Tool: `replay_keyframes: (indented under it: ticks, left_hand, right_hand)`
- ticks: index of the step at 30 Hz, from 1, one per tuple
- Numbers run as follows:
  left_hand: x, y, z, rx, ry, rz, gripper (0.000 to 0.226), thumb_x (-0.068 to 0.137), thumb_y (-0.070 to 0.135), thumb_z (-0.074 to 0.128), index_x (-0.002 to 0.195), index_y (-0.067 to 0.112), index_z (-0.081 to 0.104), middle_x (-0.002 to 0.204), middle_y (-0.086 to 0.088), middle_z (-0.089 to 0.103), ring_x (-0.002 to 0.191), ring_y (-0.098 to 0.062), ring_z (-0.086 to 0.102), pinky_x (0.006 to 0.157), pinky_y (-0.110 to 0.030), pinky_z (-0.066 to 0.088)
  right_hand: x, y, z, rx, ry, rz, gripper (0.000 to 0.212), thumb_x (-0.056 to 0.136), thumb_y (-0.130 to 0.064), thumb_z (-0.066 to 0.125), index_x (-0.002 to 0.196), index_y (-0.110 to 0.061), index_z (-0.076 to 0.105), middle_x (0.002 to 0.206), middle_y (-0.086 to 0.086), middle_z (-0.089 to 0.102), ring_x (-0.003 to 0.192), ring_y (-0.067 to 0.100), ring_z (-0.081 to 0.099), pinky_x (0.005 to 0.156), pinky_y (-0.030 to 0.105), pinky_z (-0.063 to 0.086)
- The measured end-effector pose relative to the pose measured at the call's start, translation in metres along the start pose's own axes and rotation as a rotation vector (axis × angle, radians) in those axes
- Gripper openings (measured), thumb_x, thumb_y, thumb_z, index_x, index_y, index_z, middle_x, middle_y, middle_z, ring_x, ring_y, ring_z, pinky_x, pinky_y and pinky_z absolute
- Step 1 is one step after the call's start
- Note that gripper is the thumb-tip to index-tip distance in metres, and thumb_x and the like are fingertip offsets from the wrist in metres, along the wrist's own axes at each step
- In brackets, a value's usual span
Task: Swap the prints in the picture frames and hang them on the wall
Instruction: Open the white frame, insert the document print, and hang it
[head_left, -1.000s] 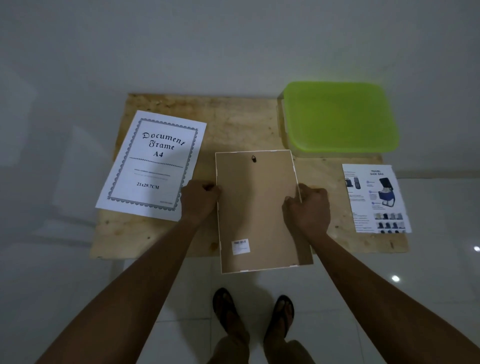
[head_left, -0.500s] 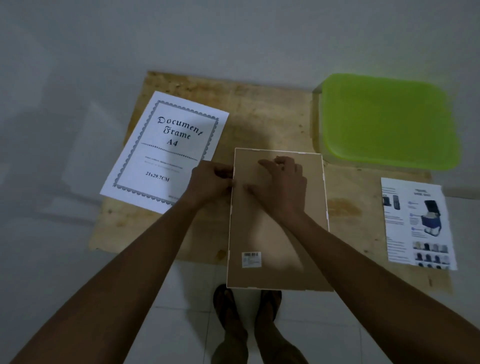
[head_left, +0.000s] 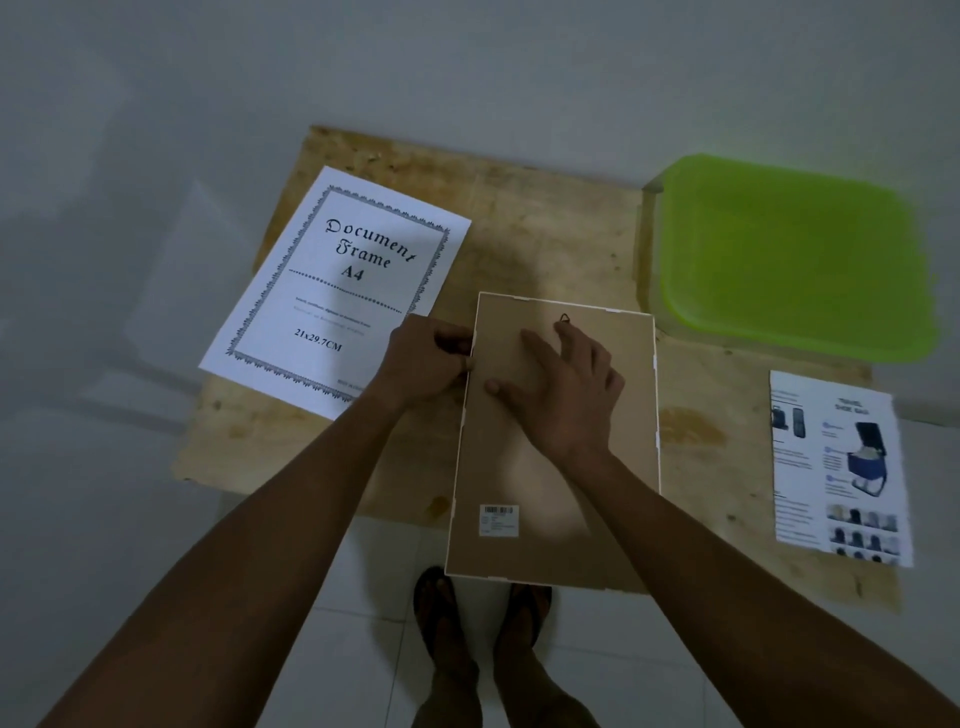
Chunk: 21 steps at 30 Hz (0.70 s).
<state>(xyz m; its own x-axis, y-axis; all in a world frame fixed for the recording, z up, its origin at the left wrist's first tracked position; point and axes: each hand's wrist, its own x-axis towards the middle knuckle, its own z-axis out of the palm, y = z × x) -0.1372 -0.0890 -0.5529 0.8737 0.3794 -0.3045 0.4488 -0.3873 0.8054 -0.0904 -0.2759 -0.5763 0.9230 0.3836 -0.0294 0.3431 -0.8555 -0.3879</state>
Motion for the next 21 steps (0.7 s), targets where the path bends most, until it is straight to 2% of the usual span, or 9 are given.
replay_keyframes:
  ticks: [2,5,9,13,16,18,21]
  left_hand:
    - [0.0,-0.002,0.0,-0.033,-0.008,-0.007,0.035,0.08,0.006,0.077,0.112,0.017,0.075,0.102,0.0,0.077,0.087,-0.001,0.069,0.079,-0.011,0.053]
    - [0.003,-0.004,0.001,-0.113,-0.037,-0.073,0.035,0.078,0.004,0.076,0.111,0.017,0.076,0.098,-0.001,0.077,0.086,-0.009,0.073,0.084,-0.033,0.061]
    - [0.005,-0.002,0.005,-0.107,-0.007,-0.135,0.031,0.076,0.007,0.074,0.104,0.02,0.078,0.091,0.002,0.078,0.08,-0.009,0.074,0.083,-0.038,0.061]
    - [0.01,0.006,0.013,-0.058,0.144,-0.153,0.019,0.083,0.023,0.074,0.099,0.015,0.079,0.082,-0.001,0.077,0.073,-0.013,0.073,0.082,-0.037,0.061]
    - [0.014,0.009,0.017,0.049,0.224,-0.106,0.022,0.084,0.027,0.074,0.1,0.014,0.079,0.088,-0.002,0.077,0.077,-0.009,0.07,0.087,-0.028,0.056]
    - [0.017,0.006,0.018,0.054,0.227,-0.109,0.022,0.083,0.029,0.076,0.1,0.015,0.079,0.089,-0.001,0.078,0.08,-0.011,0.072,0.088,-0.033,0.057]
    - [0.018,0.002,0.02,-0.006,0.219,-0.142,0.022,0.08,0.03,0.077,0.098,0.017,0.079,0.086,0.001,0.077,0.077,-0.015,0.073,0.08,-0.043,0.061]
  right_hand:
    - [0.008,0.005,-0.005,0.085,0.061,0.032,0.061,0.081,-0.061,0.069,0.136,-0.037,0.057,0.142,-0.003,0.045,0.129,0.023,0.04,0.098,0.044,0.031]
    - [0.032,0.017,-0.013,0.2,0.114,0.064,0.043,0.088,-0.037,0.067,0.13,-0.028,0.064,0.125,0.003,0.052,0.116,0.025,0.049,0.092,0.042,0.04]
    - [0.057,0.027,-0.021,0.268,0.061,0.041,0.022,0.09,-0.014,0.063,0.106,-0.016,0.077,0.107,0.011,0.061,0.097,0.032,0.063,0.087,0.04,0.051]
    - [0.067,0.031,-0.027,0.283,0.014,0.043,0.014,0.086,-0.012,0.066,0.093,-0.019,0.076,0.097,0.008,0.062,0.086,0.027,0.065,0.083,0.04,0.052]
    - [0.07,0.031,-0.026,0.298,0.018,0.045,0.015,0.085,-0.01,0.065,0.083,-0.021,0.074,0.09,0.002,0.063,0.085,0.025,0.064,0.079,0.039,0.05]
    - [0.069,0.034,-0.025,0.323,0.036,0.017,0.016,0.084,-0.009,0.064,0.08,-0.021,0.073,0.087,0.0,0.065,0.084,0.025,0.063,0.077,0.039,0.049]
    - [0.063,0.041,-0.022,0.399,0.083,-0.013,0.014,0.083,-0.008,0.065,0.081,-0.019,0.073,0.086,-0.001,0.069,0.08,0.02,0.063,0.076,0.041,0.051]
